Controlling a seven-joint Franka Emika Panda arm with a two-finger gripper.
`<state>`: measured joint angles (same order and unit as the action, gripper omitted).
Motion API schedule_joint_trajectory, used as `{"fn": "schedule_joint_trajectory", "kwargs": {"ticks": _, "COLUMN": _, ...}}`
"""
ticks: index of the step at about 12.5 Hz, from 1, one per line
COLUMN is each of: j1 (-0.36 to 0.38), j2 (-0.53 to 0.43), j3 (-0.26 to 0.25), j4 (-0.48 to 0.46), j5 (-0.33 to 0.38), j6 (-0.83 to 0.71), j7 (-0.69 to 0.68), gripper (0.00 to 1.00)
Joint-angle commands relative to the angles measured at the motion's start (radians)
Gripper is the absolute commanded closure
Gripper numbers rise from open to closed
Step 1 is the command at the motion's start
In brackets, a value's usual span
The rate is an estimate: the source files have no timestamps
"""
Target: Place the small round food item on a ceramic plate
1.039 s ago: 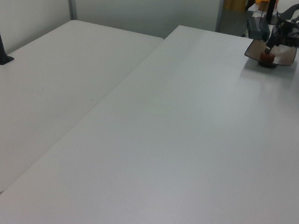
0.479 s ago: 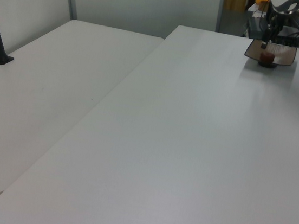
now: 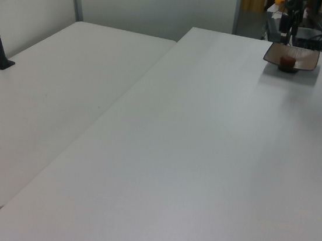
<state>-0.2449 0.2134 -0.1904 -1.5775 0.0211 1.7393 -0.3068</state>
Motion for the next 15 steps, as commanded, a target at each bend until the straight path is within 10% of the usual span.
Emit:
{"fn": "schedule_joint_trajectory", "kwargs": {"ticks": 1, "j1": -0.001, "j2": -0.118, "j3": 0.103, "j4": -0.029, "j5": -0.020, "j6": -0.098, "j7": 0.115, "gripper": 0.00}}
{"fn": "schedule_joint_trajectory", "kwargs": {"ticks": 4, "j1": 0.022, "j2": -0.198, "j3": 0.193, "j4": -0.050, "j5": -0.026, "j6": -0.116, "j7": 0.214, "gripper": 0.00}}
{"fn": "schedule_joint_trajectory", "kwargs": {"ticks": 15, "j1": 0.199, "j2": -0.215, "j3": 0.247, "j4": -0.128, "j5": -0.121, "j6": -0.001, "j7": 0.426, "gripper": 0.00}}
